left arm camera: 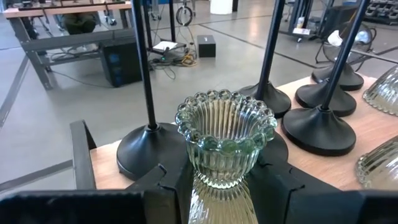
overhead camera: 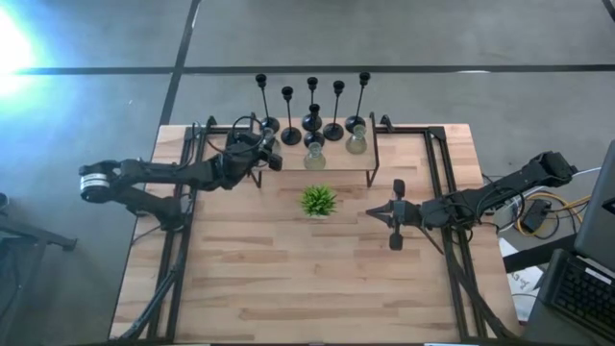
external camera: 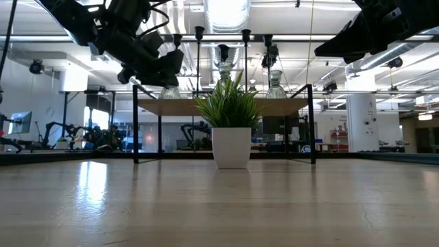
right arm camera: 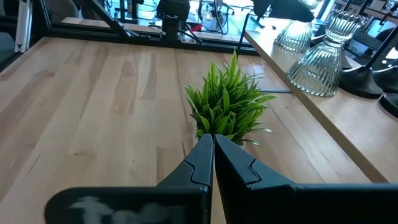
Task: Pick & Place candle stick holders
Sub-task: Put the transparent glass candle holder on the shelf
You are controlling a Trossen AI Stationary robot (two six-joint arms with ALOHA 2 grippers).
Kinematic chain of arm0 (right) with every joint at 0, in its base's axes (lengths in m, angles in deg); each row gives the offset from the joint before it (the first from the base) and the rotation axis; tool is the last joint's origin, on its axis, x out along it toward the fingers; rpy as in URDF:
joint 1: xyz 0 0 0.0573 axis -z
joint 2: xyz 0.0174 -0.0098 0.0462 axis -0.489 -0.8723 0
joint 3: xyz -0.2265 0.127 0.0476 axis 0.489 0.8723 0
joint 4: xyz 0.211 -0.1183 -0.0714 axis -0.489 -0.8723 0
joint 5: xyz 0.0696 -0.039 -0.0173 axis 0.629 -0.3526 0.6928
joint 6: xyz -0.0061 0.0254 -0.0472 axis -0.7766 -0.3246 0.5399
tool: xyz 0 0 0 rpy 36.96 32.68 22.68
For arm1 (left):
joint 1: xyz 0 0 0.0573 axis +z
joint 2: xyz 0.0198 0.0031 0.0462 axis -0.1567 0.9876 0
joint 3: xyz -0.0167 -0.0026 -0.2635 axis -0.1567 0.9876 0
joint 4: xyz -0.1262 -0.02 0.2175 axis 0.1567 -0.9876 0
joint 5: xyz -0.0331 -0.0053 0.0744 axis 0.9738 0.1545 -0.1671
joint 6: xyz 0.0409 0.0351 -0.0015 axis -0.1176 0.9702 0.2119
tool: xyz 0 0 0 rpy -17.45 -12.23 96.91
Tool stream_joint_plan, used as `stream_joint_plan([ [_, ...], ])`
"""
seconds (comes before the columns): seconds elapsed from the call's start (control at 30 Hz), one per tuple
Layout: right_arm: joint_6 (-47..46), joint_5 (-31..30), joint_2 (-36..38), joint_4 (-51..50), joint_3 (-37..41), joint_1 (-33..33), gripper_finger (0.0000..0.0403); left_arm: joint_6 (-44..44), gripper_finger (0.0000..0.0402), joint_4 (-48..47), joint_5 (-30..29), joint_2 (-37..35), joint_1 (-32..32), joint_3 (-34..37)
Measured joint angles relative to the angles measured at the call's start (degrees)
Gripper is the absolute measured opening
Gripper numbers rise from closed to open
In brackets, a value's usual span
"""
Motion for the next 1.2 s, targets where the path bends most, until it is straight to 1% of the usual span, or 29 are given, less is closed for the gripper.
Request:
stream_joint_plan([
  [0.3,0.0,0.0,0.0,0.3,0.0,0.0,0.0008,2.1,0.0123,0.9,1.1,0.0,1.4,-0.1],
  [0.5,0.0,0.0,0.0,0.4,0.0,0.0,0.0008,2.0,0.0123,1.4,5.7,0.0,3.5,-0.2],
  [0.97,0.1,0.0,0.0,0.5,0.0,0.0,0.0008,2.8,0.0123,1.6,7.0,0.0,4.0,-0.2],
  [1.03,0.1,0.0,0.0,0.6,0.0,0.0,0.0008,2.8,0.0133,1.6,7.0,0.0,4.1,-0.2],
  [1.2,0.2,0.0,0.0,0.9,0.0,0.0,0.0008,3.4,0.0175,1.8,7.0,0.0,4.1,-0.3],
])
